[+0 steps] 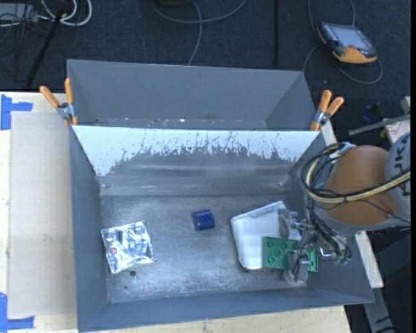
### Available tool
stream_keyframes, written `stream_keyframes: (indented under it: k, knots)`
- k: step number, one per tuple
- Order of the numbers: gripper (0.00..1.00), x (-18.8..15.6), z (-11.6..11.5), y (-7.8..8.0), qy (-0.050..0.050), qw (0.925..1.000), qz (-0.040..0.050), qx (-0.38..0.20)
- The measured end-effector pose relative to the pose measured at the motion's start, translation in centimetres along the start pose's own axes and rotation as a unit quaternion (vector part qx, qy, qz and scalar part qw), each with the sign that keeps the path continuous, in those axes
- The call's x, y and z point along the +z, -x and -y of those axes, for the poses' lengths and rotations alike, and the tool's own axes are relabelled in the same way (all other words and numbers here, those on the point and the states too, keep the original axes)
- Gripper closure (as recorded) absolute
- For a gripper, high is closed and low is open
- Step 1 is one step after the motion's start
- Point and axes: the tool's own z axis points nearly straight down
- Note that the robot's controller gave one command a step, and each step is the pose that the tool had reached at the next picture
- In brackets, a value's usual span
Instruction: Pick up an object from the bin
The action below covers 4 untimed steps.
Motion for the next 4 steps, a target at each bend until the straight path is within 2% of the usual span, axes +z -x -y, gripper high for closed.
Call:
stream_keyframes:
  k: [1, 2, 3, 4]
  knots:
    - [0.0, 0.14, 0.33, -0.67, 0.002, 0.998, -0.0042, 0.062]
    - [0.0, 0.18, 0.43, -0.12, 0.003, 0.9972, -0.007, 0.074]
    - [0.0, 0.17, 0.47, -0.27, 0.003, 0.9973, -0.0052, 0.073]
    - [0.0, 0.26, 0.75, -0.41, 0.004, 0.9924, -0.009, 0.122]
